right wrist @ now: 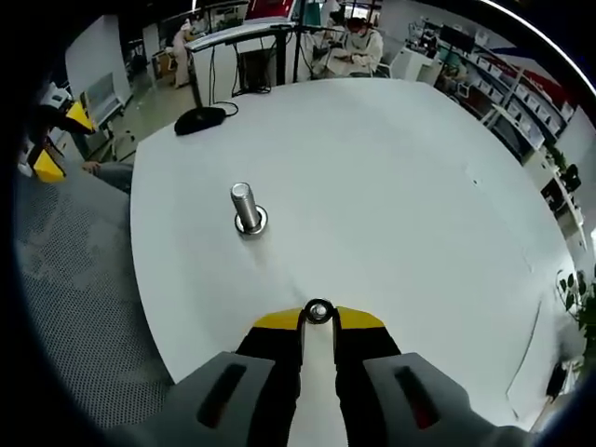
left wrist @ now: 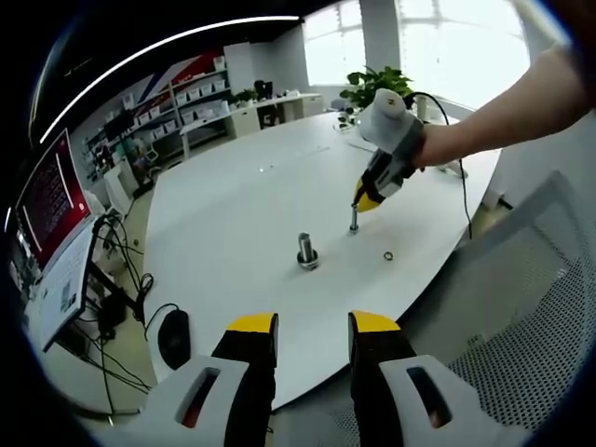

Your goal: Place the washer onto the threaded stud by aligning its center hole with the stud, sliding it down to the base, and recovering from edge contact or off-axis alignment until the washer reaches the visible bottom stop.

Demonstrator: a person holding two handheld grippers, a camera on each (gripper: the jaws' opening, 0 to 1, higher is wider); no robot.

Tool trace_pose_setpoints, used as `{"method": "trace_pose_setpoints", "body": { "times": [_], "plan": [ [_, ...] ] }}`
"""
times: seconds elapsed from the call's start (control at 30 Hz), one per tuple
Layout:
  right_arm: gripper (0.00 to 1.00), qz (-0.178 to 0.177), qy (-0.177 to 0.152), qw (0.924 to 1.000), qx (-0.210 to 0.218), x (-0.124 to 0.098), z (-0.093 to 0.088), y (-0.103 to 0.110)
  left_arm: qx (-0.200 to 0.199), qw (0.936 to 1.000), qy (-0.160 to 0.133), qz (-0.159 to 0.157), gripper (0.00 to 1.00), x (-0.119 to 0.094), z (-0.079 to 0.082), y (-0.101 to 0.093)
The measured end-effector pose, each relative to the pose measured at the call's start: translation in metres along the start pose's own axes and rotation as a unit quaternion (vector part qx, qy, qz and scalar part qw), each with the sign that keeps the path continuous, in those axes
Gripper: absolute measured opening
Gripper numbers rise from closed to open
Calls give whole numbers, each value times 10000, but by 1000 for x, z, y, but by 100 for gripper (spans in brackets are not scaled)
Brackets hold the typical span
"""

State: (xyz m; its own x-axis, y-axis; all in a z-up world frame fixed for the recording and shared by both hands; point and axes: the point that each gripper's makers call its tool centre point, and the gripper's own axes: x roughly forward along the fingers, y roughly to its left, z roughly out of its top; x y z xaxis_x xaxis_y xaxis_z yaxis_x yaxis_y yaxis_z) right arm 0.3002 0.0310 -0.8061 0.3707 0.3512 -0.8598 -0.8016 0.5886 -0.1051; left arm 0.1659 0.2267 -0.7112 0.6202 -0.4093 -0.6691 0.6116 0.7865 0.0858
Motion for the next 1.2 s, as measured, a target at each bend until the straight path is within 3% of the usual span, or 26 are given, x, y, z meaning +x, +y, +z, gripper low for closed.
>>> {"method": "trace_pose_setpoints", "body": {
  "times": [1.2],
  "plan": [
    [14,173,571,9982,-27,43,-21,-2,141,9996,129,-204,27,2,-4,-8]
  ]
}}
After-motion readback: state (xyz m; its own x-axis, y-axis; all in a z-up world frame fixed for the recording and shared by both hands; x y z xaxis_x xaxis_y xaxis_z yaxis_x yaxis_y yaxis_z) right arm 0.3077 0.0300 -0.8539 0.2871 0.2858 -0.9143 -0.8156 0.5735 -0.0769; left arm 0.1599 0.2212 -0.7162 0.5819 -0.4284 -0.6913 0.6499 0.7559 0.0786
